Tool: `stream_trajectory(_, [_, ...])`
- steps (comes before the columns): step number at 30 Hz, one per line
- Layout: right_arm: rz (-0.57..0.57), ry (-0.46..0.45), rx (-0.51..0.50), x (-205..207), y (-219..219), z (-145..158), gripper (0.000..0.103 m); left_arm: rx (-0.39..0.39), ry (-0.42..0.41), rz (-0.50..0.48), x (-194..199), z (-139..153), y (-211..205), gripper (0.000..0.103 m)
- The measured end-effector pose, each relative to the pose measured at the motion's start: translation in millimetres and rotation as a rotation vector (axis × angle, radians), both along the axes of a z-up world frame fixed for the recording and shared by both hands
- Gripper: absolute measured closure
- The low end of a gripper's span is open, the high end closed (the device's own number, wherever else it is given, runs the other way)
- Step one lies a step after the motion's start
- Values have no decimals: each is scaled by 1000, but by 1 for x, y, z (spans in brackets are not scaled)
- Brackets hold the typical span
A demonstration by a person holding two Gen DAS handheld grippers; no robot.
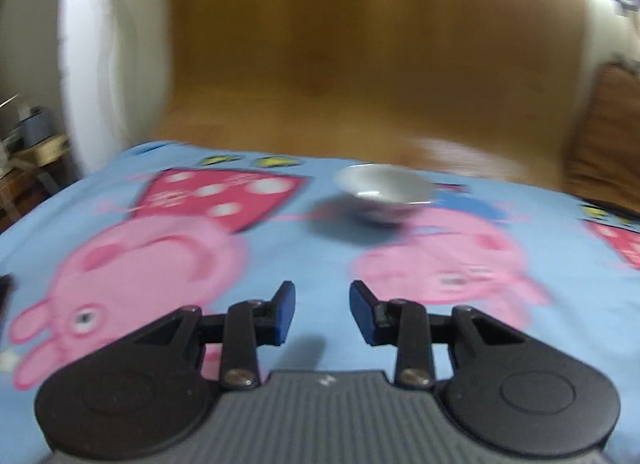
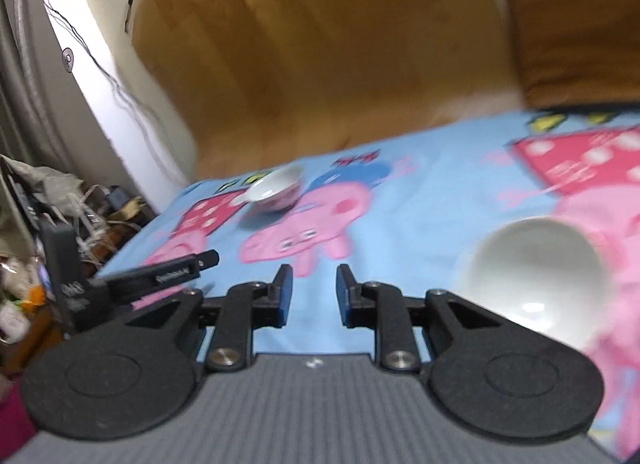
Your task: Organize plates and bowls
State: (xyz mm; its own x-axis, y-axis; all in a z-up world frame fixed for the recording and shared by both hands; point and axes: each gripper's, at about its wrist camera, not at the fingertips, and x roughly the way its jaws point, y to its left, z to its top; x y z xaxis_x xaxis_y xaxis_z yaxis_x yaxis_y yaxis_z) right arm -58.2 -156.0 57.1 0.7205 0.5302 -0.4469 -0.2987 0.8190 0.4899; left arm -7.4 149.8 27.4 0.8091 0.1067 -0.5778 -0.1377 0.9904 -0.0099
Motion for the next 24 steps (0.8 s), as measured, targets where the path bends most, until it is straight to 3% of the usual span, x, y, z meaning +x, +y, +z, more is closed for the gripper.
stream_trajectory(3, [31, 72, 44, 31, 24, 5, 68, -25, -12, 76, -1, -10, 28, 74])
stream_trajectory(4, [30, 87, 53, 39, 31, 7, 67, -91, -11, 81, -2, -11, 37, 75])
stream_trajectory(6, [24, 127, 72, 63, 46, 12, 67, -140, -60, 92, -7, -9, 47, 74])
stream_trajectory(11, [-29, 193, 107, 129, 74, 17, 67, -99, -135, 76, -18, -3, 40, 74])
stream_trajectory(17, [-84, 225, -12, 184, 103, 13, 67, -89, -156, 61, -18, -3, 37, 74])
stream_trajectory(24, [-104, 253, -102, 206, 123, 1, 67, -90, -173, 49, -21, -3, 36, 74])
